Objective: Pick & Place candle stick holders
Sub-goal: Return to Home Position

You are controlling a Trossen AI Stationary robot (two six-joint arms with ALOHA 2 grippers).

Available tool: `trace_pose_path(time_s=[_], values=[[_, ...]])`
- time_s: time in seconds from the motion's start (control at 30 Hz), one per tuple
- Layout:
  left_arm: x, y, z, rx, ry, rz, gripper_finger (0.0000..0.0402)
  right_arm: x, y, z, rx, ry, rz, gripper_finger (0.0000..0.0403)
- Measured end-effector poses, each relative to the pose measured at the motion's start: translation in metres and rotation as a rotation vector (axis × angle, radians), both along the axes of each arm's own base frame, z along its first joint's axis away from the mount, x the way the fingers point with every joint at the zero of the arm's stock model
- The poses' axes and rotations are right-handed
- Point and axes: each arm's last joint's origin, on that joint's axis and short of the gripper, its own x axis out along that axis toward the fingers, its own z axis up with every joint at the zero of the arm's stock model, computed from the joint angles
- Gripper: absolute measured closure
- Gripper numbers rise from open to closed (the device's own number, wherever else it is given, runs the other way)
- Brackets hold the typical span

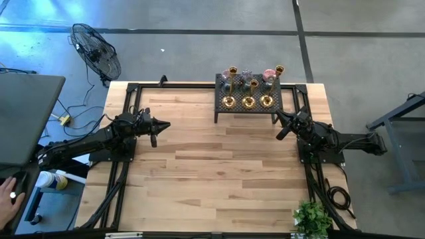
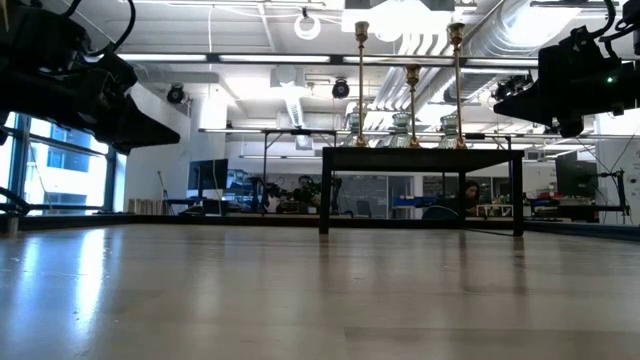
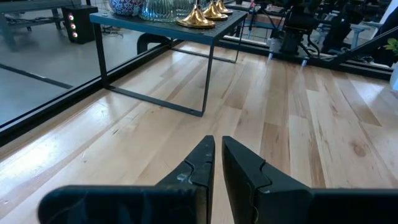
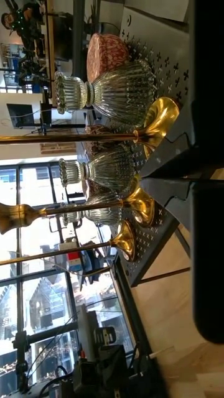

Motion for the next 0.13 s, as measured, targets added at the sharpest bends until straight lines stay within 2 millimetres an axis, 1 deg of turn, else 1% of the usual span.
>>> trace_pose_path(time_s=[0.13], values=[[0.0000, 0.0000, 0.0000, 0.000, 0.000, 0.000, 0.0373, 0.0000, 0.0000, 0.0000, 0.000, 0.000, 0.000, 0.0402]])
